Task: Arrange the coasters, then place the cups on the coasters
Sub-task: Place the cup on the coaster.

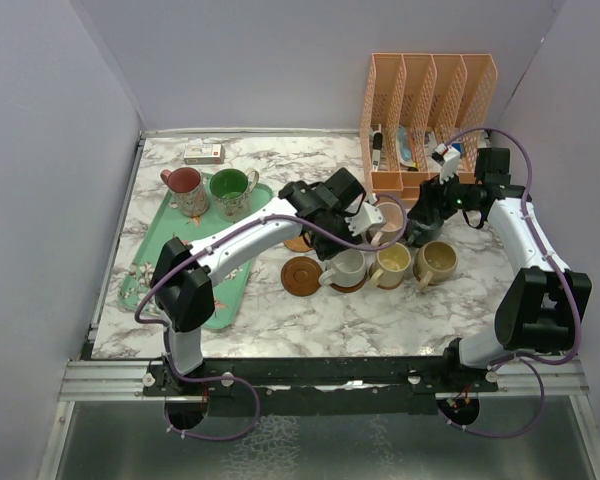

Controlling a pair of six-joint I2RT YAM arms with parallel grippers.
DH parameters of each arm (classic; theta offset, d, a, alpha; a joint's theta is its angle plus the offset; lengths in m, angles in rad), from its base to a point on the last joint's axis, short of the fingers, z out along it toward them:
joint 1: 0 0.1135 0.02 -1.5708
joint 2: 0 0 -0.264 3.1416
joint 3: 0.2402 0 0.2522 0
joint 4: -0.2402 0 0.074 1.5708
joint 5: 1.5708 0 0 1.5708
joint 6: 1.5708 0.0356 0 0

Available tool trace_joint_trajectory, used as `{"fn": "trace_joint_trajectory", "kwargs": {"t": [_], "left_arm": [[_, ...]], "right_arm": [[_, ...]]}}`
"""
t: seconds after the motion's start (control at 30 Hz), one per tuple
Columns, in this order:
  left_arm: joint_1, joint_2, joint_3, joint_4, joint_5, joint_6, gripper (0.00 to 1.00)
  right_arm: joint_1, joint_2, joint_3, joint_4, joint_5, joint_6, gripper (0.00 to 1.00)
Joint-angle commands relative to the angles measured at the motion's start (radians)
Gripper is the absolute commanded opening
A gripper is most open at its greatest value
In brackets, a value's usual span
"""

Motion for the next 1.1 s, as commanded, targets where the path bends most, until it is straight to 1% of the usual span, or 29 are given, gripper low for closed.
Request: {"fn": "trace_joint_trajectory", "kwargs": {"t": [0.0,0.2,0.4,0.73,1.07], "left_arm": [[-0.005,-0.085,-0.134,0.107,-0.033,0.068,0.47],[-0.005,-0.101,-0.248,0.196,-0.084,0.091,0.47],[-0.005,-0.084,-0.300,0.245,-0.142,0.100,0.47],[-0.005,-0.085,-0.338,0.252,-0.048,0.062,0.46],[-0.007,-0.083,-0.335,0.247,0.016,0.039,0.46]], "right_arm": [[0.003,0.003,0.002,-0.017,-0.002,-0.011,0.67],[0.003,0.005,0.002,-0.018,-0.003,-0.010,0.67],[0.003,0.004,0.001,-0.017,0.001,-0.013,0.67],[0.003,0.009,0.002,-0.018,0.003,-0.012,0.67],[0.003,0.012,0.001,-0.020,0.002,-0.013,0.67]]}}
